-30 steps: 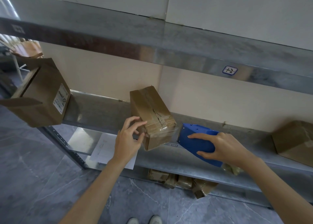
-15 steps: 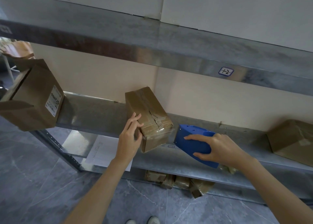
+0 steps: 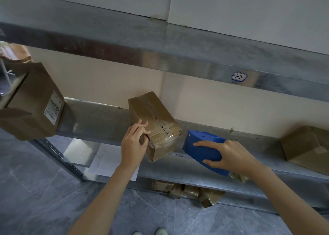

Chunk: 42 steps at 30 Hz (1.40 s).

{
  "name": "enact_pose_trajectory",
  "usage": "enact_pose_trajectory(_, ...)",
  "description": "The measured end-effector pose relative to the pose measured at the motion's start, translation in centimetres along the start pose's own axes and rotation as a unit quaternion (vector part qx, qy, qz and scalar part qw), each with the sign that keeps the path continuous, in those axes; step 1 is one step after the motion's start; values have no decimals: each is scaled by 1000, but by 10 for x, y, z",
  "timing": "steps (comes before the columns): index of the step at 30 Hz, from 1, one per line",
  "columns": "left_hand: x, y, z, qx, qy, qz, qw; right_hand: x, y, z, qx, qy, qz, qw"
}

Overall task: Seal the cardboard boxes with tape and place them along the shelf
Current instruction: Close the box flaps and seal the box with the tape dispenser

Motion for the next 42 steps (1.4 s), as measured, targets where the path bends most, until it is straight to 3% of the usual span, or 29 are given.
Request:
enact_pose_trajectory(4, -2, 0, 0, 10, -3, -5, 1000, 2, -2, -1, 2, 0, -2, 1000)
enact_pose_trajectory(13, -7, 4, -9, 61, 71, -12, 996, 8, -1, -3, 7, 2, 1, 1000)
enact_pose_trajectory(25, -10, -1, -4, 5, 34, 17, 999, 8, -3, -8, 13, 14, 0, 1000)
enact_pose_trajectory(30, -17, -1, -10, 32, 50, 11, 998, 7, -6, -7, 1, 8, -5, 1000)
enact_pose_trajectory(42, -5, -6, -2, 56, -20, 12, 998, 1, -8, -9, 2, 5, -7, 1000)
Point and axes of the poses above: each hand's wrist, its own x-axis towards the middle knuckle, its own z-axis out of the back of the hand, y = z × x, the point moved 9 cm from there along x, towards the middle knuckle, and after that the axes turned 12 degrees about z, right-handed, at the moved point
